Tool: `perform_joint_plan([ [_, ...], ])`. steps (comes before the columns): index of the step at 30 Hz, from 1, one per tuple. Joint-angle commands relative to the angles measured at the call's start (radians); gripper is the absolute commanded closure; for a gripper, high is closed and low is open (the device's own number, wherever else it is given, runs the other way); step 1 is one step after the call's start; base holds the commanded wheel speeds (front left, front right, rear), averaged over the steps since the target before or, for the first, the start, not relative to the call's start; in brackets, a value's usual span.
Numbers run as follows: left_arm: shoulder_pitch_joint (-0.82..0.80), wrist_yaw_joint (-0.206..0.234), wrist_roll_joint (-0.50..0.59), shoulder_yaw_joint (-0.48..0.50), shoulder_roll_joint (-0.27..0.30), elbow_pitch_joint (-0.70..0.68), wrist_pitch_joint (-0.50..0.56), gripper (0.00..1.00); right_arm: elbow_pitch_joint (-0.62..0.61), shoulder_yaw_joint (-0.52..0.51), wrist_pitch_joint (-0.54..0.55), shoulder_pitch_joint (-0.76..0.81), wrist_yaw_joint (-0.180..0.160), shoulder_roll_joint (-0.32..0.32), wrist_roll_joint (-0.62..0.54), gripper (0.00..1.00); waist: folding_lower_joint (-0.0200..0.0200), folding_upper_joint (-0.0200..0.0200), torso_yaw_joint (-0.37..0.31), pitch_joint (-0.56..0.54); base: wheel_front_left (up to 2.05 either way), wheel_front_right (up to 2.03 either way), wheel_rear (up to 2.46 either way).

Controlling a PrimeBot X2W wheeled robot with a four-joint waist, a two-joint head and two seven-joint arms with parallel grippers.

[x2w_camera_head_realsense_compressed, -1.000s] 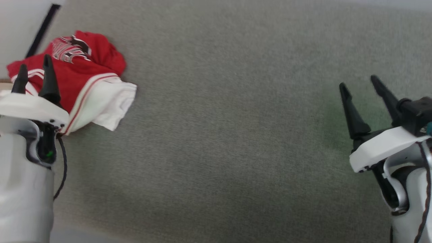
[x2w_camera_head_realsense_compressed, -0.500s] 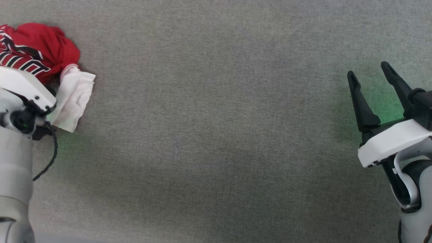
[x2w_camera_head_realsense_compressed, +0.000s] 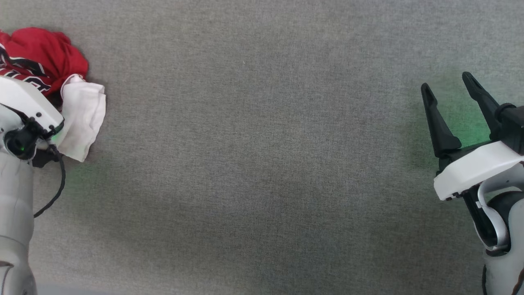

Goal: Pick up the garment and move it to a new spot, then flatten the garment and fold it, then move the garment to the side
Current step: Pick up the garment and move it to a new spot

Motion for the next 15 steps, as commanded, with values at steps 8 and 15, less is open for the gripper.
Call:
perform_joint_plan([
  [8,-0.004,-0.03,0.062,-0.077,0.073,-0.048,-0.148,1.0,0.049,-0.021,-0.047,0.033,0.0,0.02,0.004,0.0,0.0,0.0,0.028,-0.103,0.0,0.0,0.0],
  [15,-0.015,-0.031,0.072,-0.172,0.144,-0.172,-0.218,1.0,0.098,-0.033,-0.091,0.061,0.0,0.049,0.011,0.0,0.0,0.0,0.053,-0.21,0.0,0.0,0.0],
])
